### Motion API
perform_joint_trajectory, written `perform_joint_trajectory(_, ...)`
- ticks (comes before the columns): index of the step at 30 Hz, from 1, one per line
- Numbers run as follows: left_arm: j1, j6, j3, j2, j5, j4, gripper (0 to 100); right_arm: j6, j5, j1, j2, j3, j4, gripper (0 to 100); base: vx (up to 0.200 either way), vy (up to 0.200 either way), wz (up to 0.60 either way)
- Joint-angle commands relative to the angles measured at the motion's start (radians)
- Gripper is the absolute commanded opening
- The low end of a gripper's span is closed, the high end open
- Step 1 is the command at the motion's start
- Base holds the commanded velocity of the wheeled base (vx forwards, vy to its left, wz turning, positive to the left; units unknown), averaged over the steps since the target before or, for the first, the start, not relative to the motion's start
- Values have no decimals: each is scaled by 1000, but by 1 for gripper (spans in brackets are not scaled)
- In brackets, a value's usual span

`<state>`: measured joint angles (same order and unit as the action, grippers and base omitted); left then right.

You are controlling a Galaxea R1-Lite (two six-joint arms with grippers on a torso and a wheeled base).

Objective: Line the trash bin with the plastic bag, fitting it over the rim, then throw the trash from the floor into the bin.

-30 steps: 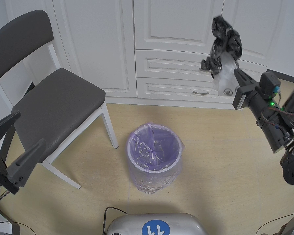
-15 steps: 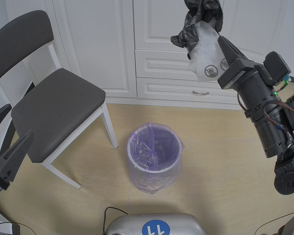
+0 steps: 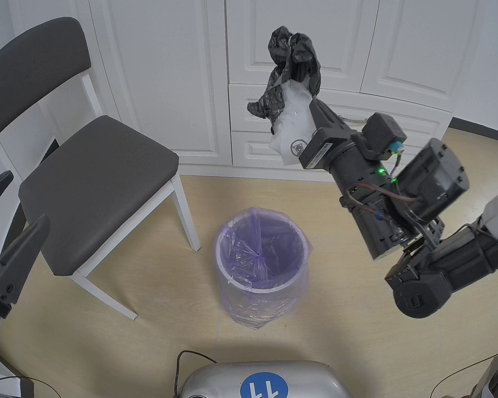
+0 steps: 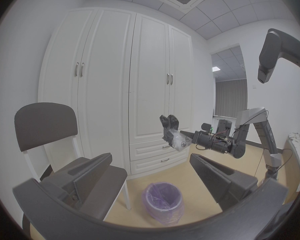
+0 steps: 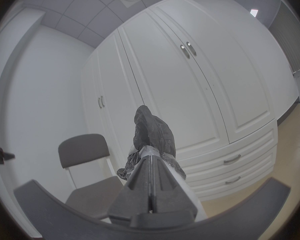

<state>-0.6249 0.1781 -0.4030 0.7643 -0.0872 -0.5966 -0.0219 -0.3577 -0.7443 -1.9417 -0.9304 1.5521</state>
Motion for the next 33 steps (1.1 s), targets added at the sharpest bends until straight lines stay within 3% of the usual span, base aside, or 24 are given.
perform_joint_trajectory(1,8,27,3,-8,-2,0,100,-4,-1,52,-164,-71,19,0,0,0,0)
perform_joint_trajectory(10,14,32,3,-20,0,1,100,-4,-4,68,-312,-111,19,0,0,0,0)
perform_joint_trajectory(17,14,44,3,-23,0,3,100,82,3,72,-393,-96,19,0,0,0,0)
perform_joint_trajectory(24,14,61,7,-26,0,1,100,534,261,79,-461,-153,19,0,0,0,0)
perform_joint_trajectory(29,14,67,-2,-60,1,12,100,697,293,26,-398,-148,-41,0,0,0,0)
perform_joint_trajectory(33,14,69,-17,-91,3,15,100,916,324,16,-312,-133,-155,0,0,0,0)
